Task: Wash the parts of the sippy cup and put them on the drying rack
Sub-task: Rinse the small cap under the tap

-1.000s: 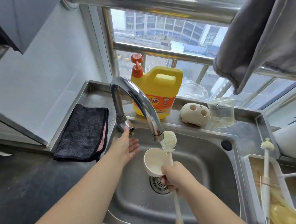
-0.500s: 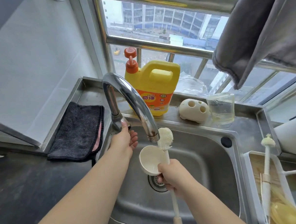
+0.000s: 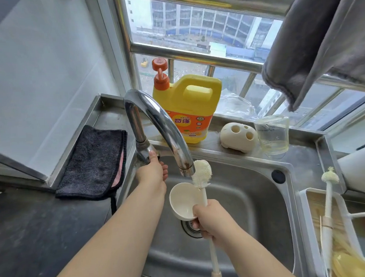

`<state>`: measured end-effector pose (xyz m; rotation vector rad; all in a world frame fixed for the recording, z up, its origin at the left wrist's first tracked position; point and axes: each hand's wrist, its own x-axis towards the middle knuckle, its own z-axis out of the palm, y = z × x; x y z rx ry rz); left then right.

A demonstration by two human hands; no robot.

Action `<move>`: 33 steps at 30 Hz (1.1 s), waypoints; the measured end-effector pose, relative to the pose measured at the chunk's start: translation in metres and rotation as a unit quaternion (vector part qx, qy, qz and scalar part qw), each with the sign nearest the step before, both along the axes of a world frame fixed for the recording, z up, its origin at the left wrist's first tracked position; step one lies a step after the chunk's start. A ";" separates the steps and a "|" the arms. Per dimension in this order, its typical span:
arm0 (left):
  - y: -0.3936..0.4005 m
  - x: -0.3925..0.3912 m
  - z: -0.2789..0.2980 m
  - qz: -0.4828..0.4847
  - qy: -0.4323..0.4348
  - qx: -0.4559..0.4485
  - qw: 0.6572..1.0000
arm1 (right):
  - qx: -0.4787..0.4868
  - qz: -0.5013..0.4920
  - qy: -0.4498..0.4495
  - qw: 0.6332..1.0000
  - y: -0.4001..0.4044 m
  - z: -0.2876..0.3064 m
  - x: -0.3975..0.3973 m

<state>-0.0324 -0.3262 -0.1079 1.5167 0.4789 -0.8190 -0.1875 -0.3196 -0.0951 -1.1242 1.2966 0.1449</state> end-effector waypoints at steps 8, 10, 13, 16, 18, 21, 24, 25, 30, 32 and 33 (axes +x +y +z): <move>0.000 -0.001 0.003 0.006 -0.003 -0.002 1.000 | 0.002 0.003 0.002 1.000 -0.002 0.002 -0.004; 0.000 0.000 0.004 0.003 0.005 0.001 1.000 | 0.005 0.000 0.005 1.000 -0.001 0.000 -0.004; 0.001 0.004 0.004 -0.032 0.032 -0.014 0.999 | 0.006 -0.003 0.003 1.000 -0.001 0.002 -0.004; 0.004 0.010 0.002 -0.061 0.058 -0.015 0.996 | -0.014 -0.002 0.001 1.000 -0.001 0.007 -0.004; 0.007 0.009 -0.001 -0.062 0.044 0.002 0.997 | -0.038 0.009 0.005 0.999 -0.001 0.008 -0.004; 0.014 0.001 -0.007 -0.069 -0.060 0.060 0.994 | -0.060 0.020 0.012 0.998 -0.001 0.006 -0.005; 0.021 -0.006 -0.008 -0.094 -0.151 0.104 0.979 | -0.061 0.021 0.013 0.998 -0.002 0.003 -0.007; 0.020 -0.007 -0.005 -0.089 -0.157 0.106 0.978 | -0.059 0.020 0.012 0.998 -0.002 0.003 -0.007; 0.012 -0.010 0.010 -0.042 -0.147 0.128 0.980 | -0.056 0.023 0.013 0.998 -0.001 0.001 -0.007; 0.010 -0.013 0.010 -0.028 -0.142 0.131 0.981 | -0.052 0.023 0.012 0.998 -0.001 0.001 -0.006; 0.009 -0.015 0.010 -0.013 -0.130 0.121 0.984 | -0.049 0.023 0.011 0.998 -0.001 0.002 -0.006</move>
